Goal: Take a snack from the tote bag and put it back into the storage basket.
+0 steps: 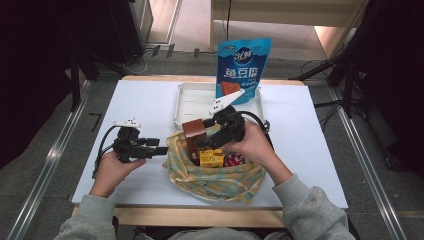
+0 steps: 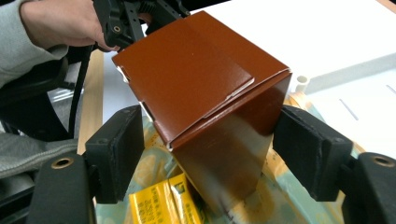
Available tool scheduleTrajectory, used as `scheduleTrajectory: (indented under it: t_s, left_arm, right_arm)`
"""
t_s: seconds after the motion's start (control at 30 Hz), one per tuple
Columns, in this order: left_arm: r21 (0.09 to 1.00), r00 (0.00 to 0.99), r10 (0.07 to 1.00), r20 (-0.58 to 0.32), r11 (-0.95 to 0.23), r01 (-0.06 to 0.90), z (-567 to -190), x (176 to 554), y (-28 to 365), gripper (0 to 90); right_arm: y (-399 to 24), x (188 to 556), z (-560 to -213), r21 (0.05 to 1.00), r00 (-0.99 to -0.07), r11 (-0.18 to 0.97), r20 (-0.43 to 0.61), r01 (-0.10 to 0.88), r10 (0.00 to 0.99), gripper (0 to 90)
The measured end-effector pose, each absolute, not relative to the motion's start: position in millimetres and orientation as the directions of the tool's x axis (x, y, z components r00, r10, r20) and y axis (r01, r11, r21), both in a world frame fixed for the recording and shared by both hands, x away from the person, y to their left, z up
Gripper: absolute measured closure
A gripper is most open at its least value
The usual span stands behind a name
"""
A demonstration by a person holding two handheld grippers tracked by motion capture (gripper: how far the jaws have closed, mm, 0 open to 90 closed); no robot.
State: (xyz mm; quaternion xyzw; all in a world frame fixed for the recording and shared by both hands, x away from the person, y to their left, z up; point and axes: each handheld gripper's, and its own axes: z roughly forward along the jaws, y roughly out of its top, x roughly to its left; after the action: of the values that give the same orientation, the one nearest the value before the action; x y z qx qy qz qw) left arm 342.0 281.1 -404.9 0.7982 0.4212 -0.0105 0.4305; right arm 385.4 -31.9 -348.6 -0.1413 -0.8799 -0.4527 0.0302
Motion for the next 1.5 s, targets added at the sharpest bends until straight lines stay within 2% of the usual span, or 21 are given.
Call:
scheduleTrajectory:
  t_s: [0.17, 0.5, 0.7, 0.73, 0.87, 1.0, 1.03, 1.07, 1.2, 1.23, 1.27, 1.3, 1.5]
  left_arm:
    - [0.681, 0.646, 0.662, -0.381, -0.271, 0.680, -405, 343, 282, 37.4]
    - [0.683, 0.646, 0.662, -0.379, -0.271, 0.678, -405, 343, 282, 37.4]
    - [0.683, 0.643, 0.663, -0.383, -0.265, 0.681, -405, 343, 282, 37.4]
    - [0.683, 0.644, 0.663, -0.382, -0.267, 0.680, -405, 343, 282, 37.5]
    - [0.683, 0.643, 0.663, -0.383, -0.265, 0.681, -405, 343, 282, 37.4]
    - [0.681, 0.643, 0.664, -0.382, -0.267, 0.681, -405, 343, 282, 37.4]
    - [0.681, 0.642, 0.664, -0.382, -0.267, 0.682, -404, 343, 282, 37.5]
    - [0.682, 0.643, 0.664, -0.381, -0.268, 0.681, -405, 343, 282, 37.4]
    - [0.682, 0.644, 0.663, -0.382, -0.269, 0.681, -405, 343, 281, 37.4]
    - [0.681, 0.644, 0.663, -0.383, -0.268, 0.681, -405, 343, 281, 37.4]
    - [0.681, 0.643, 0.663, -0.383, -0.268, 0.682, -405, 343, 281, 37.4]
    - [0.681, 0.643, 0.663, -0.382, -0.269, 0.681, -405, 343, 281, 37.4]
    - [0.680, 0.644, 0.662, -0.383, -0.269, 0.682, -405, 343, 281, 37.4]
  right_arm:
    - [-21, 392, -355, 0.783, -0.966, 0.568, 0.170, 0.252, 0.193, 22.5]
    - [-12, 394, -359, 0.789, -0.973, 0.571, 0.156, 0.226, 0.169, 23.5]
    - [-13, 390, -358, 0.797, -0.979, 0.572, 0.120, 0.193, 0.164, 32.8]
    - [-14, 388, -357, 0.798, -0.981, 0.576, 0.101, 0.180, 0.167, 36.5]
    - [-17, 385, -357, 0.800, -0.983, 0.578, 0.072, 0.160, 0.172, 39.5]
    - [-19, 385, -357, 0.800, -0.982, 0.578, 0.076, 0.164, 0.173, 38.1]
    - [-19, 385, -357, 0.798, -0.981, 0.577, 0.094, 0.175, 0.168, 36.5]
    - [-18, 388, -359, 0.794, -0.977, 0.574, 0.123, 0.202, 0.174, 30.8]
    - [-16, 389, -363, 0.788, -0.974, 0.578, 0.121, 0.213, 0.193, 28.3]
    - [-15, 389, -364, 0.786, -0.974, 0.581, 0.120, 0.213, 0.195, 29.6]
    - [-13, 387, -366, 0.788, -0.978, 0.586, 0.101, 0.191, 0.182, 36.9]
    - [-13, 386, -365, 0.786, -0.978, 0.589, 0.093, 0.186, 0.185, 40.1]
    - [-16, 386, -363, 0.787, -0.977, 0.591, 0.064, 0.176, 0.205, 43.3]
